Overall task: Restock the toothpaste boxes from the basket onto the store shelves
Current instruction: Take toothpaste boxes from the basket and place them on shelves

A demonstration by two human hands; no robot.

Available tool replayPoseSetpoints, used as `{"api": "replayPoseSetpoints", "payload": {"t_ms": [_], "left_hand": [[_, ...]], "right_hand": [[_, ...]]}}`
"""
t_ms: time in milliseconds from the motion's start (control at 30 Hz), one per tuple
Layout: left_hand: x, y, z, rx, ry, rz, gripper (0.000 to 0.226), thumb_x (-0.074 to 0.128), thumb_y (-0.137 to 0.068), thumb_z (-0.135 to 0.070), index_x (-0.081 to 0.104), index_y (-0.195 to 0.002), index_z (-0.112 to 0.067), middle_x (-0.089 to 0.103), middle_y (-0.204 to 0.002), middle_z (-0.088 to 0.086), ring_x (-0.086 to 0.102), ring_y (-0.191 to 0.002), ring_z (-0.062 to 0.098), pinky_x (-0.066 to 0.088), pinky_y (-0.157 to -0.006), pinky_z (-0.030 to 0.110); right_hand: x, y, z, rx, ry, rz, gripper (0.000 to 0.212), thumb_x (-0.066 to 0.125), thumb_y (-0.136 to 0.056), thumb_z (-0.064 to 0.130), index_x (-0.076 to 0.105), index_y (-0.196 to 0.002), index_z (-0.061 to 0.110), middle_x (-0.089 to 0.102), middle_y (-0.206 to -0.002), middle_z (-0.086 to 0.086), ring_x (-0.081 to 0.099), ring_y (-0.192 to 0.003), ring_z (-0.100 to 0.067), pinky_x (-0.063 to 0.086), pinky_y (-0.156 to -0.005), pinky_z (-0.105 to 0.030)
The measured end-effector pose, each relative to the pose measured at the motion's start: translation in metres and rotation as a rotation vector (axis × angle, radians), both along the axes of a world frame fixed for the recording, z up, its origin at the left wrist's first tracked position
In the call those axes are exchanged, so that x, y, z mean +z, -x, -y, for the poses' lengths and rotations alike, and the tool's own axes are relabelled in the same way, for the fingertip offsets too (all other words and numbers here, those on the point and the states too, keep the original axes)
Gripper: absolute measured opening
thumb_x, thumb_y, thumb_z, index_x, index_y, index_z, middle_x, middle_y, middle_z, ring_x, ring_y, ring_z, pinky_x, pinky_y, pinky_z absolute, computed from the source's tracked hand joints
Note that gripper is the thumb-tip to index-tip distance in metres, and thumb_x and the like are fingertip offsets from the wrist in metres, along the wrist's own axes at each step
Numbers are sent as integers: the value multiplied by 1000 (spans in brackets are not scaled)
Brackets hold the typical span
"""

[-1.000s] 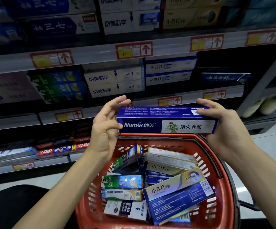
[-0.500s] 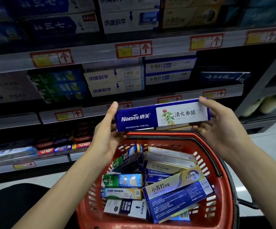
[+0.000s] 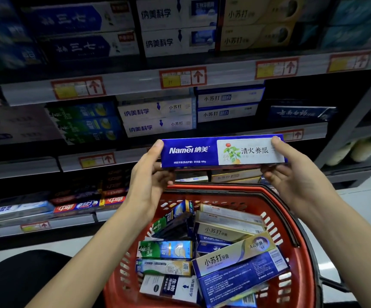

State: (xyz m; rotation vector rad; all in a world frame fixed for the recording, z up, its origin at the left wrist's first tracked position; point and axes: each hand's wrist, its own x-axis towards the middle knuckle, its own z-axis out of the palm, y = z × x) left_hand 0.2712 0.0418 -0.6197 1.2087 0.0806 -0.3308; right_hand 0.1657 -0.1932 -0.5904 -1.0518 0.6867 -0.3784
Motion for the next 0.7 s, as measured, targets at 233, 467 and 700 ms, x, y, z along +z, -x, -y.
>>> {"api": "replayPoseSetpoints", "payload": {"t_ms": [233,467,700], "left_hand": [[30,7,-6,-23,58,282,45,69,-86,-27,63,-127,-9,75,-113,12,70,-91,18,58,-70,24],[73,9,-16,96,-10,373,53,86,-68,-52,75,-115,-29,76,-118,5,71,-114,23,57,-81,32],[147,-3,-22,222,-70,553,38,80,-77,-38,74,-110,-22,79,-107,2,74,-106,24,57,-86,40]], "right_hand": [[7,-8,1,-71,-118,67,21,68,-98,31,65,-110,14,74,-105,-11,70,-92,-19,53,-72,-27],[40,-5,-1,-28,-61,234,25,68,-94,15,68,-117,8,78,-107,-15,76,-92,-22,54,-79,-33],[101,-14,6,-49,121,439,73,98,-42,30,71,-106,8,76,-107,-22,75,-88,-30,61,-58,-26]]}}
